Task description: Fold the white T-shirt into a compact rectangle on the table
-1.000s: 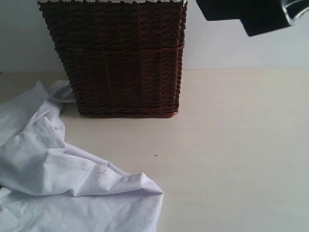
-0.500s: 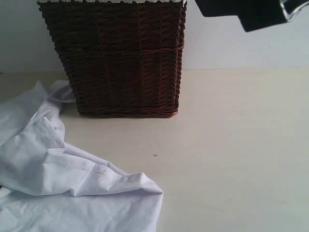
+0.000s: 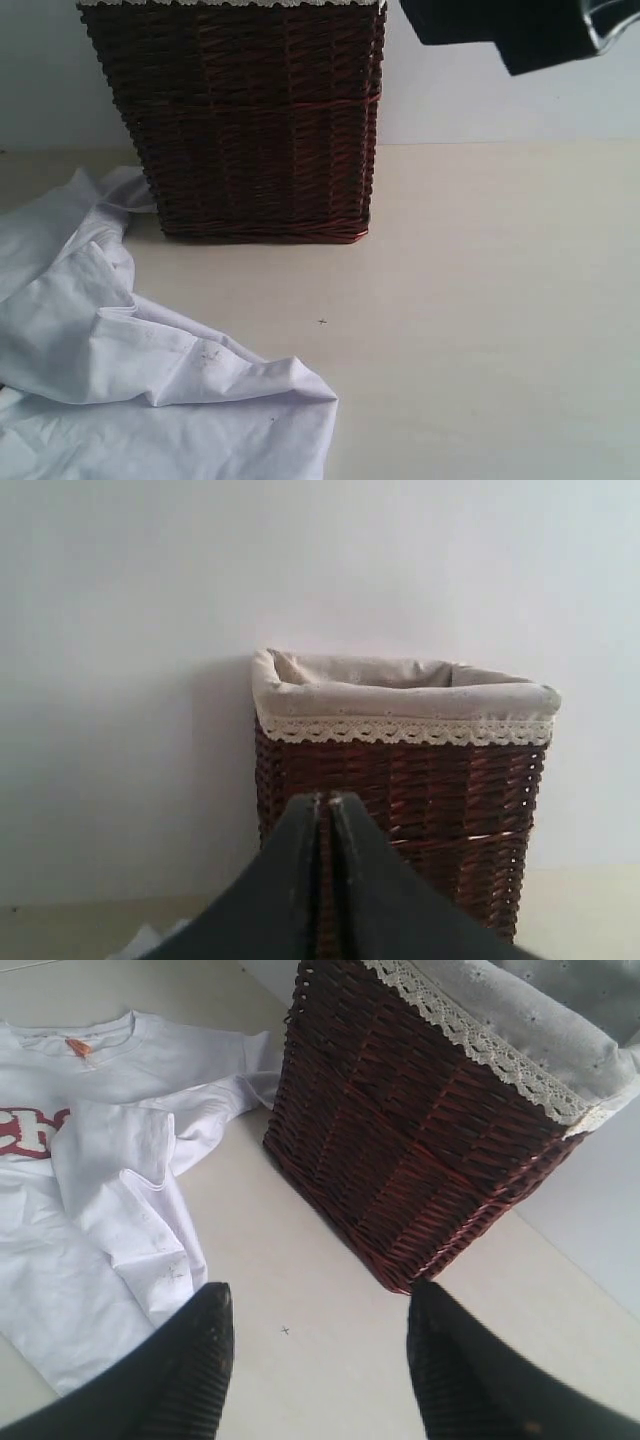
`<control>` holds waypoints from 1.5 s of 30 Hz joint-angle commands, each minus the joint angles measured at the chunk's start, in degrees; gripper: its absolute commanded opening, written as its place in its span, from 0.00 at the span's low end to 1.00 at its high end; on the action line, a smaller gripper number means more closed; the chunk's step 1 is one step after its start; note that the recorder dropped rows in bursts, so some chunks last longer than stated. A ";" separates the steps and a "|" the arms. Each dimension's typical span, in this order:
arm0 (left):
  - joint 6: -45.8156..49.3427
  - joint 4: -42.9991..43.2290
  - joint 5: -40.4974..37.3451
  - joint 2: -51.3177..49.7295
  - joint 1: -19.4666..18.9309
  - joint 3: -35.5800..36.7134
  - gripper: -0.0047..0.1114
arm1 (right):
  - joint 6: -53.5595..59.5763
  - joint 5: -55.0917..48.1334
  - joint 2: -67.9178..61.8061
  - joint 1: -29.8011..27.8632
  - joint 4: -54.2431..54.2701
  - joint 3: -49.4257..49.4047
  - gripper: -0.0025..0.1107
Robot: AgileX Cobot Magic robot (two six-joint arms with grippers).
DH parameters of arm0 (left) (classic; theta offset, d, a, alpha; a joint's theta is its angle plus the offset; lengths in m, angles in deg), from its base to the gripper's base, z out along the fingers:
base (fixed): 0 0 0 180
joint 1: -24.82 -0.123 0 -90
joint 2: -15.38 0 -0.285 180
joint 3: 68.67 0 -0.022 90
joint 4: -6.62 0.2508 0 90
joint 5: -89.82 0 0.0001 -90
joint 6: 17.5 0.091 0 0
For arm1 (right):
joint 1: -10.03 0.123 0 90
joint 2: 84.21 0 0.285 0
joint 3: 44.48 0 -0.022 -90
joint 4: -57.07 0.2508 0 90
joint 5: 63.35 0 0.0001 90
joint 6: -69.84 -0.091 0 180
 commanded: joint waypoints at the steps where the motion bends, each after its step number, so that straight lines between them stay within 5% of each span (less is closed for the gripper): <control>1: 0.20 -0.74 -0.21 1.70 0.05 0.31 0.10 | 0.23 -0.01 -0.04 -0.23 -0.01 -0.30 0.48; 17: 0.20 -1.38 0.56 1.63 0.05 0.89 0.10 | 0.23 -0.01 -0.04 -0.23 -0.01 -0.30 0.48; 21: -1.95 5.66 2.43 3.87 -1.37 2.56 0.10 | 0.23 -0.01 -0.04 -0.23 -0.01 -0.30 0.48; 24: -14.67 18.80 4.94 7.41 -1.80 4.35 0.10 | 0.23 -0.01 -0.04 -0.23 -0.01 -0.30 0.48; 29: -51.87 50.73 7.35 8.38 -1.45 7.99 0.10 | 0.23 -0.14 -0.04 -0.23 0.23 -0.30 0.48; 32: -65.25 60.70 11.12 8.38 -1.20 12.30 0.10 | 0.23 -0.12 -0.04 -0.23 0.76 -0.30 0.48; 45: -41.77 51.22 9.03 8.38 2.77 27.49 0.10 | 0.23 -0.13 -0.04 -0.23 1.02 -0.30 0.48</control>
